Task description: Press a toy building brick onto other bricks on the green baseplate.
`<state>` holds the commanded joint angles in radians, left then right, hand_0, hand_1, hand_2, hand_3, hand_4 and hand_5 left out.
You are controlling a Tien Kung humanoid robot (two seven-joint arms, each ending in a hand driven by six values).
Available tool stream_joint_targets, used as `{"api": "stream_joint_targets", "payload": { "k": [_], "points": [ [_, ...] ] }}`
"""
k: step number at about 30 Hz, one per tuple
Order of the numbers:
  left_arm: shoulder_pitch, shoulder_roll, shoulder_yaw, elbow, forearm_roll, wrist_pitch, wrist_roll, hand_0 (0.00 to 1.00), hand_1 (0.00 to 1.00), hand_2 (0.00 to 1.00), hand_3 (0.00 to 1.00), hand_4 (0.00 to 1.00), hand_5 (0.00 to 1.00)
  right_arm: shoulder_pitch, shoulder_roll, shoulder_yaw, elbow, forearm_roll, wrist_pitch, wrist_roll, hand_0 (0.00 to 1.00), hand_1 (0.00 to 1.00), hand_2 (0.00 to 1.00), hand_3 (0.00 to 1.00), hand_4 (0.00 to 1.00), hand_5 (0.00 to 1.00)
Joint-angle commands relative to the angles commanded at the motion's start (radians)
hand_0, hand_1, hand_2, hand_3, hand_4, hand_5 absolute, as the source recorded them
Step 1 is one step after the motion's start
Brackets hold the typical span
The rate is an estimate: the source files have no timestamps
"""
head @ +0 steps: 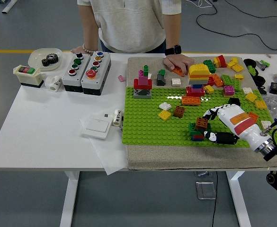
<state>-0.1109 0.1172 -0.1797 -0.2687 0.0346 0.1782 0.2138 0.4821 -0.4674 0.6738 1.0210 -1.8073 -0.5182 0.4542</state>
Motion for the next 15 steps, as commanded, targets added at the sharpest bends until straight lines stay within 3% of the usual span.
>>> {"api": "stream_joint_targets", "payload": {
  "k": [15],
  "points": [
    [-0.002, -0.001, -0.001, 0.0, 0.0, 0.001, 0.001, 0.49, 0.601, 0.756, 0.786, 0.826, 0.836, 0.006, -0.001, -0.002, -0.009, -0.017, 0.027, -0.01, 0.511, 0.506, 0.542, 0.519, 0.72, 0.553]
  ]
}}
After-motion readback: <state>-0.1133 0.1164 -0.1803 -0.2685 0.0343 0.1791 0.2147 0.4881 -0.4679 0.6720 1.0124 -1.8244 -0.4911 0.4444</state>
